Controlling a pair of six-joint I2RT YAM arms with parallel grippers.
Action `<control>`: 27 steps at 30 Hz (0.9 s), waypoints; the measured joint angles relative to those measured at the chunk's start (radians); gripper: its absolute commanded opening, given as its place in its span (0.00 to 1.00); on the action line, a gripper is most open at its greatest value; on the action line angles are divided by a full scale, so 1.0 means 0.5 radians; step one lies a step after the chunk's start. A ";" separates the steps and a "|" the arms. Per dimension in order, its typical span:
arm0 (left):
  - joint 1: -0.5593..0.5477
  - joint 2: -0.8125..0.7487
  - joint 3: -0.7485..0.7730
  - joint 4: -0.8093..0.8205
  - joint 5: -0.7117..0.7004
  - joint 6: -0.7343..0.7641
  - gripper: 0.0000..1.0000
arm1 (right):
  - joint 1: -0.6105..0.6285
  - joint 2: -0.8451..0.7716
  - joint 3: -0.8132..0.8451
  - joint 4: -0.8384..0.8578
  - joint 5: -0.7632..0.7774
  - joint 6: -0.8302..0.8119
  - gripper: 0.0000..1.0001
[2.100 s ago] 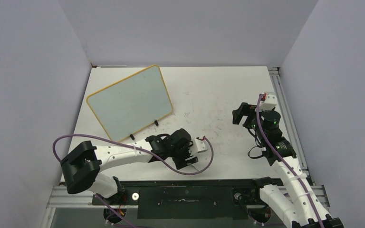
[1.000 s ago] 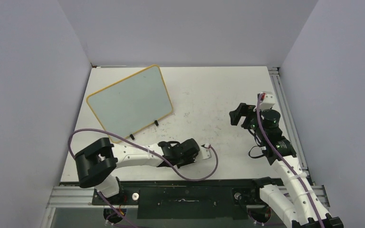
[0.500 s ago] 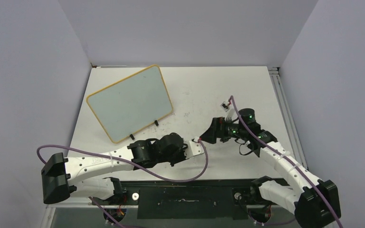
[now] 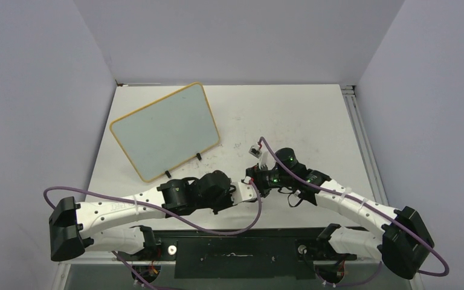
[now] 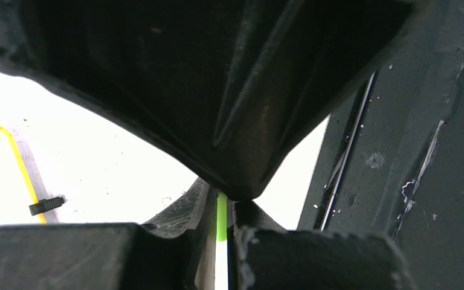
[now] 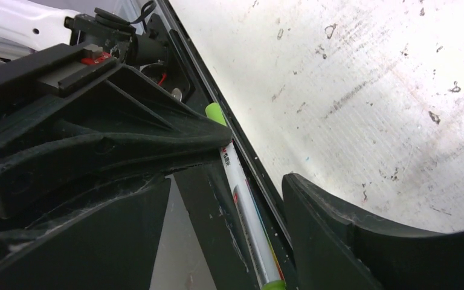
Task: Write a sentence on the whiteboard
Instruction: Open the whiteboard marker at the center of the board.
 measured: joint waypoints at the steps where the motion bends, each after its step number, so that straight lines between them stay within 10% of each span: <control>1: -0.001 -0.001 0.000 -0.004 0.002 0.000 0.00 | 0.005 0.000 -0.011 0.045 0.015 0.025 0.62; 27: -0.003 0.002 0.000 -0.022 0.001 0.013 0.00 | 0.034 -0.002 -0.088 0.211 0.055 0.092 0.06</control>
